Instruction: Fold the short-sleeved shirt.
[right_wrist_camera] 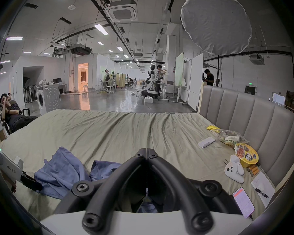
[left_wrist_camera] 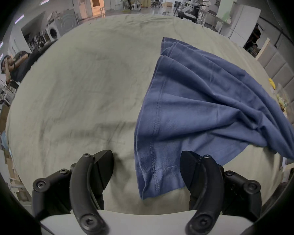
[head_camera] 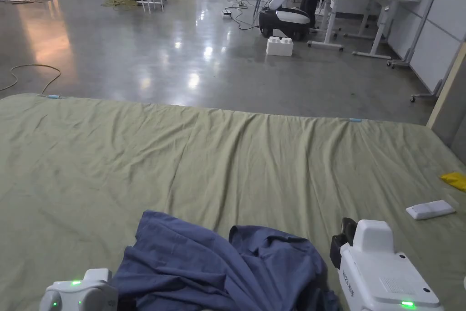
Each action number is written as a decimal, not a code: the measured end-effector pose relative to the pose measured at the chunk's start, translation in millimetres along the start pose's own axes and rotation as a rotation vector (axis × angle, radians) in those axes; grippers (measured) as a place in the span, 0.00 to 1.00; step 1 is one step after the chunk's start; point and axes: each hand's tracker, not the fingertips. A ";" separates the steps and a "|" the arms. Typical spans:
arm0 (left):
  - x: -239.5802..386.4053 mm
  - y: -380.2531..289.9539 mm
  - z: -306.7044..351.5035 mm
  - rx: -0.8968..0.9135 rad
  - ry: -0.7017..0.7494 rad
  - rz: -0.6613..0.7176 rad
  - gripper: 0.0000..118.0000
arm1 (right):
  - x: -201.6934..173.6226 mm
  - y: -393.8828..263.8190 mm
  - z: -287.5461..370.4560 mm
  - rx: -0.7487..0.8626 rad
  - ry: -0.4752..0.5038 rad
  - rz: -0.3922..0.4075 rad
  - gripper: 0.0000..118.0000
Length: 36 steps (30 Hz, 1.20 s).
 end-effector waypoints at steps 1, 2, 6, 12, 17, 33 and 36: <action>4.6 -1.4 1.9 0.009 0.006 -0.016 0.67 | 1.2 -1.7 -0.1 -0.004 0.000 0.000 0.01; 6.6 -2.9 0.0 0.011 0.006 -0.025 0.63 | 2.2 -2.9 -0.3 -0.007 -0.001 -0.002 0.01; 21.4 -4.4 10.0 0.025 -0.006 -0.110 0.20 | 7.1 -7.4 -1.5 -0.022 -0.005 -0.010 0.01; 8.3 -5.3 18.3 0.057 -0.077 -0.079 0.06 | 24.9 -12.9 -0.9 -0.057 -0.011 -0.036 0.01; -8.5 -3.4 43.0 0.161 -0.100 -0.054 0.06 | 54.7 -28.1 -15.7 -0.221 0.001 -0.040 0.03; -11.6 -8.0 57.2 0.194 -0.119 -0.064 0.06 | 21.6 -144.9 -85.0 -0.699 0.153 0.079 0.47; -10.1 -9.5 53.8 0.192 -0.113 -0.072 0.06 | 16.5 -139.2 -82.2 -0.702 0.204 0.079 0.14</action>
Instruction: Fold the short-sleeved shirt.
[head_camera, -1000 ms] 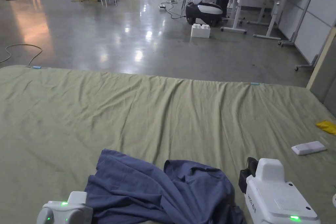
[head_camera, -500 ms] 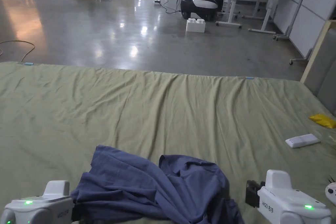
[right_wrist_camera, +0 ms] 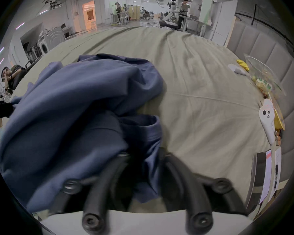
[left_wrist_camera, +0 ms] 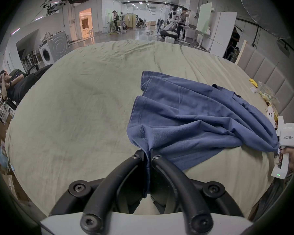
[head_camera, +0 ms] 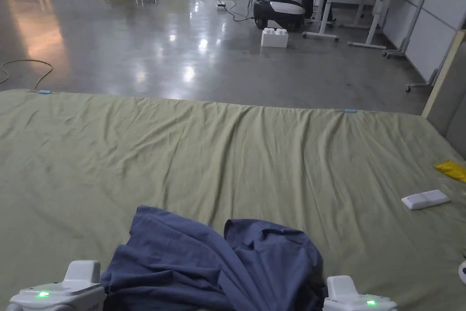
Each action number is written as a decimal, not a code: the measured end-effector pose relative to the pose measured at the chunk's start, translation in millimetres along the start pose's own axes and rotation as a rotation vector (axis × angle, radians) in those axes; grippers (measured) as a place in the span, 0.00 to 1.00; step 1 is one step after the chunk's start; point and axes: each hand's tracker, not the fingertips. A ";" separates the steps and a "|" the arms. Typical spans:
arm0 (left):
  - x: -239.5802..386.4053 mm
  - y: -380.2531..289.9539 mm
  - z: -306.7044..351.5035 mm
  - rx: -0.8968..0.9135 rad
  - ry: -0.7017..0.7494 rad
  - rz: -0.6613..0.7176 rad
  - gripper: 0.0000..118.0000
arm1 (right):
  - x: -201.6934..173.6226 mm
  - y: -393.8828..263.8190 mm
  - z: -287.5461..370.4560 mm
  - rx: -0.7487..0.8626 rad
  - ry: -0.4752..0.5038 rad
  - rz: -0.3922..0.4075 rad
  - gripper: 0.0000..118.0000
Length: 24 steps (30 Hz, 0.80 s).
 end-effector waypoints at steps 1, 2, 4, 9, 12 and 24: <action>0.7 0.3 -0.1 -0.001 0.001 -0.004 0.06 | -1.1 -0.6 1.1 -0.003 -0.008 0.011 0.05; 2.4 0.9 1.0 0.001 0.001 -0.006 0.06 | -3.1 0.1 2.5 -0.011 -0.020 0.031 0.05; 3.8 3.5 6.3 0.019 0.000 -0.001 0.06 | -3.1 2.3 9.1 -0.008 -0.031 0.030 0.03; 3.2 22.0 27.6 0.097 -0.015 -0.005 0.06 | 9.6 25.0 57.5 0.137 -0.078 -0.051 0.03; 2.6 43.9 49.1 0.164 -0.024 -0.011 0.06 | 19.0 47.8 89.5 0.213 -0.092 -0.050 0.03; -17.8 151.5 131.5 0.377 -0.015 -0.038 0.06 | 50.3 125.6 186.9 0.397 -0.158 -0.042 0.03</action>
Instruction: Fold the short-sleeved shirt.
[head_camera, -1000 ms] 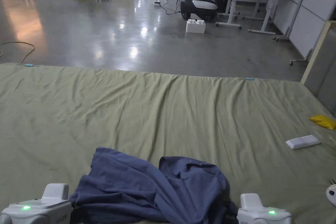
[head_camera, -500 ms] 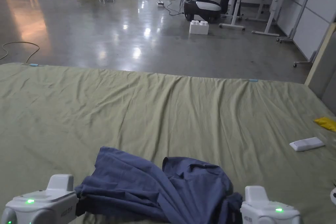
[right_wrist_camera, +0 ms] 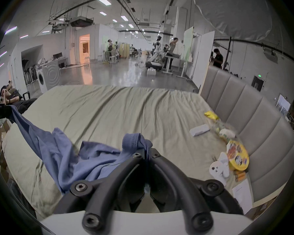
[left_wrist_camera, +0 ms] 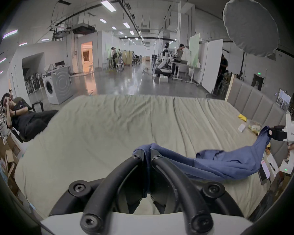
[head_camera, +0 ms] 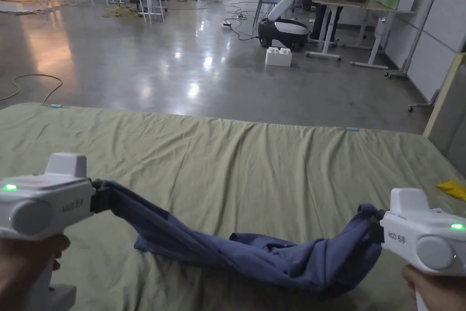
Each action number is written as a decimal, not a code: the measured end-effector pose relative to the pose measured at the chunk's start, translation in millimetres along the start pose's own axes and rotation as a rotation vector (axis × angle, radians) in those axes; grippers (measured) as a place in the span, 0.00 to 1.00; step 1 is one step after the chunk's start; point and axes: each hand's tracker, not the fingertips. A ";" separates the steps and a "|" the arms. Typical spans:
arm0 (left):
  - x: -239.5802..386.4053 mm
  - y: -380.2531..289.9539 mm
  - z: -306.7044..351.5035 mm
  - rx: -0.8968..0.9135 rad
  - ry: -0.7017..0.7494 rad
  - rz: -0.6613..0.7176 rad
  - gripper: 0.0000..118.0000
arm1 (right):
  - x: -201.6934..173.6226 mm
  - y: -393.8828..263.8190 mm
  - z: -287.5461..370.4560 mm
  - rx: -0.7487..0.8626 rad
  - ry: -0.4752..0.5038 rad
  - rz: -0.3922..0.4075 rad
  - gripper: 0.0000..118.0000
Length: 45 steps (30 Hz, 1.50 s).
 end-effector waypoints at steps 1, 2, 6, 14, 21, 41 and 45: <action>-3.0 8.8 1.6 0.010 0.004 0.000 0.06 | 1.8 7.5 2.4 0.013 -0.005 -0.002 0.03; -6.4 17.5 3.3 0.024 0.008 0.004 0.06 | 3.2 15.7 5.7 0.023 -0.008 0.005 0.03; -7.6 24.5 4.9 0.065 0.032 0.022 0.06 | 8.3 47.0 17.2 0.091 -0.026 0.018 0.03; -24.4 110.4 0.3 0.149 0.056 0.016 0.06 | 13.3 118.5 38.2 0.261 -0.065 0.001 0.03; 2.7 147.9 10.8 0.191 0.090 0.035 0.06 | 11.1 170.5 37.4 0.346 -0.103 0.022 0.03; -36.5 244.6 -22.4 0.294 0.182 0.014 0.06 | 5.5 276.5 9.5 0.482 -0.220 0.082 0.03; -36.9 238.2 -26.9 0.294 0.183 -0.008 0.06 | 5.6 267.2 -3.1 0.451 -0.208 0.060 0.03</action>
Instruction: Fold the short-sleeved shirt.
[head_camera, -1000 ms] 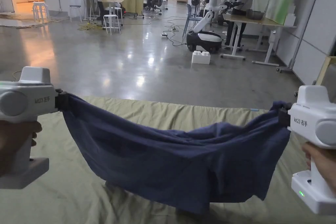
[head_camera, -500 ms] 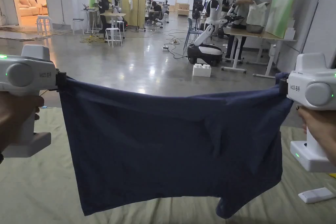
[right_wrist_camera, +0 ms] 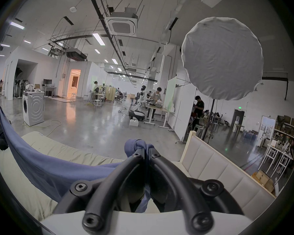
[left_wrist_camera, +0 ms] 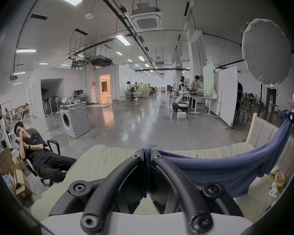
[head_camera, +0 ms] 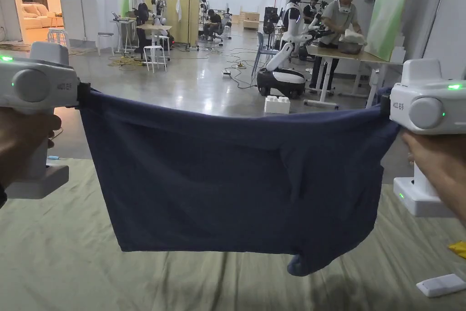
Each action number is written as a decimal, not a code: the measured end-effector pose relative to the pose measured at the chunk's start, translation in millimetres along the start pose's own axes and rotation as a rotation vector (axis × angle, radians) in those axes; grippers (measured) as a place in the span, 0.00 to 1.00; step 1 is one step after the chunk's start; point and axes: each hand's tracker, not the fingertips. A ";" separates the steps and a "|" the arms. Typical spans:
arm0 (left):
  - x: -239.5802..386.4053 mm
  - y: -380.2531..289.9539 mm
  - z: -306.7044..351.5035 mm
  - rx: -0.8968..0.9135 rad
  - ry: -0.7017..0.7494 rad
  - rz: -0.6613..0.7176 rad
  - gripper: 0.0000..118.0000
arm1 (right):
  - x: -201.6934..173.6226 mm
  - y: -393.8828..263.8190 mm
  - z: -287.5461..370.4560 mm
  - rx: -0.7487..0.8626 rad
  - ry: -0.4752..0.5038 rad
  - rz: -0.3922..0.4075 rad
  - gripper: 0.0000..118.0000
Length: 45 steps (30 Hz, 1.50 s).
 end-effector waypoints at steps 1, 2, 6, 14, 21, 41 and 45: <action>-0.6 -6.4 0.0 -0.004 -0.002 -0.004 0.06 | -1.5 -6.3 -0.1 -0.010 0.003 -0.003 0.03; -0.5 -15.2 -0.2 -0.008 -0.004 -0.009 0.06 | -3.6 -15.8 0.8 -0.020 0.005 -0.005 0.03; -1.1 -62.9 -0.7 -0.076 -0.015 -0.018 0.06 | -13.2 -60.6 6.5 -0.086 0.032 0.012 0.03; -6.2 -175.9 28.5 -0.186 -0.077 0.014 0.06 | -14.2 -158.2 27.3 -0.223 0.063 0.031 0.03; -15.1 -249.2 77.6 -0.280 -0.100 0.059 0.06 | -11.4 -209.6 87.3 -0.277 0.102 0.026 0.03; -15.1 -422.0 226.3 -0.586 -0.086 0.026 0.06 | -4.4 -350.8 237.3 -0.583 0.138 0.080 0.03; -3.3 -448.4 227.8 -0.677 -0.094 -0.004 0.06 | -8.2 -384.0 244.6 -0.681 0.140 0.094 0.03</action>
